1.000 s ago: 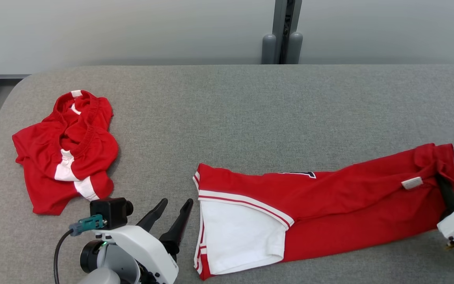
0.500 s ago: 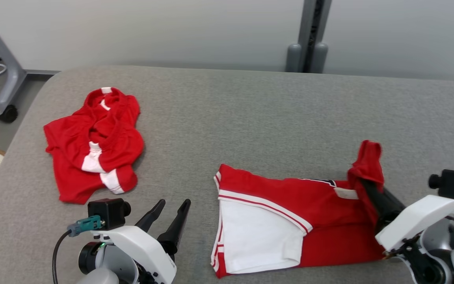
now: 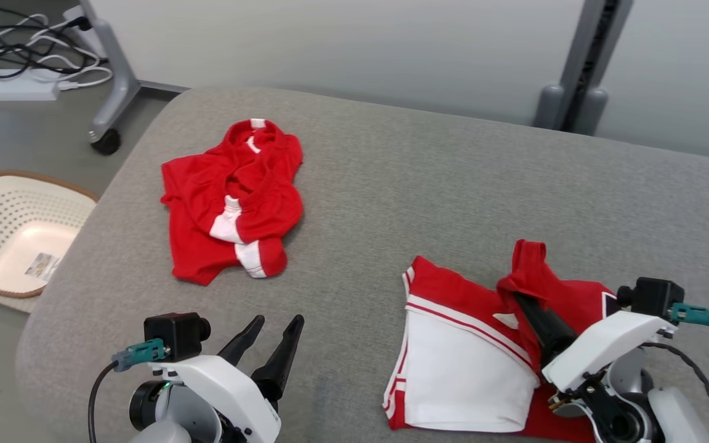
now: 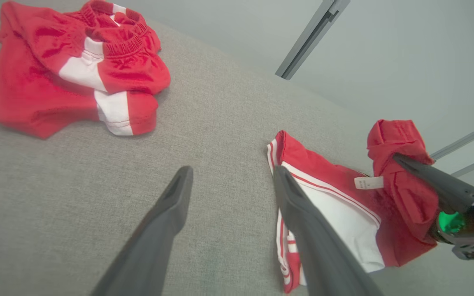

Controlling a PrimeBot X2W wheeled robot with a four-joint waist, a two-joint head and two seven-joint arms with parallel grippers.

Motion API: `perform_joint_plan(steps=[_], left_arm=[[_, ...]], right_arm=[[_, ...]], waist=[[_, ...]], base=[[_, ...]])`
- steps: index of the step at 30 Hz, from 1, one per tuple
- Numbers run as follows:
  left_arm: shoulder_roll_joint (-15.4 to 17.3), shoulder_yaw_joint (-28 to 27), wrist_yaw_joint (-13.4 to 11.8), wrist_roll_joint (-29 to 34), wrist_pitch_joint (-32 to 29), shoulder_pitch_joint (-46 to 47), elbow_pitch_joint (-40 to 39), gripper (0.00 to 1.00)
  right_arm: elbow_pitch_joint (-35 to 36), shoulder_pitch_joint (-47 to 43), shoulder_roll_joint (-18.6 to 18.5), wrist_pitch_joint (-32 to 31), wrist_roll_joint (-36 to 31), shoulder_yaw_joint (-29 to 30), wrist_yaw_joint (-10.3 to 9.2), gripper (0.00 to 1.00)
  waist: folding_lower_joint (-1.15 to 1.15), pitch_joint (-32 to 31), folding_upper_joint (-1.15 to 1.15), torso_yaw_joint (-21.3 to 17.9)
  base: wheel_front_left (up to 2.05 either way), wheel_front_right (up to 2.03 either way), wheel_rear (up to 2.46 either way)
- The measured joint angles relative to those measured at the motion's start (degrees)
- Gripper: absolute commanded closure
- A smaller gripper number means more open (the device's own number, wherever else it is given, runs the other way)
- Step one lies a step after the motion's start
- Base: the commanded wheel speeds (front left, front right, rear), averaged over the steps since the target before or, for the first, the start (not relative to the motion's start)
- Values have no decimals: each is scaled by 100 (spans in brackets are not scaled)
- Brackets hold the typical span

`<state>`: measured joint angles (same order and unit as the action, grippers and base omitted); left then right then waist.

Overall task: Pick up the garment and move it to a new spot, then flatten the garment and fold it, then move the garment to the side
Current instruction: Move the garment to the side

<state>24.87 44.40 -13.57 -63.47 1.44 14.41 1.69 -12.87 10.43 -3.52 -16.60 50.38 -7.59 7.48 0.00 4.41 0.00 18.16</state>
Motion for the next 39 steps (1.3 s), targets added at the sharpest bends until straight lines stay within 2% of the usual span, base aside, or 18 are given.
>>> perform_joint_plan(steps=[9,20,21,22,23,33,39], left_arm=[[0,27,15,0,-19,-2,-9,0],[13,21,8,0,-19,-2,-42,0],[14,20,2,-1,-19,-2,-43,0],[15,16,-8,-4,-19,-2,-42,0],[16,13,-9,-9,-19,-2,-42,0],[20,13,-29,-15,-24,-3,-51,0],[15,13,-44,-20,-15,-15,-57,0]], right_arm=[[-466,233,42,134,200,-428,0,100],[-924,442,54,287,402,-951,0,100],[-971,448,57,303,421,-981,0,73],[-1005,454,58,311,434,-1014,0,40],[-1018,464,58,342,459,-1042,0,0],[-699,575,-75,512,716,-1308,0,0],[-234,536,-472,605,691,-1125,0,0]], waist=[[0,8,0,428],[0,72,0,506],[0,74,0,501],[0,75,0,494],[0,77,0,485],[0,22,0,274],[0,-30,0,78]], base=[[0,0,0],[0,0,0],[0,0,0],[0,0,0],[0,0,0],[0,0,0],[0,0,0]])
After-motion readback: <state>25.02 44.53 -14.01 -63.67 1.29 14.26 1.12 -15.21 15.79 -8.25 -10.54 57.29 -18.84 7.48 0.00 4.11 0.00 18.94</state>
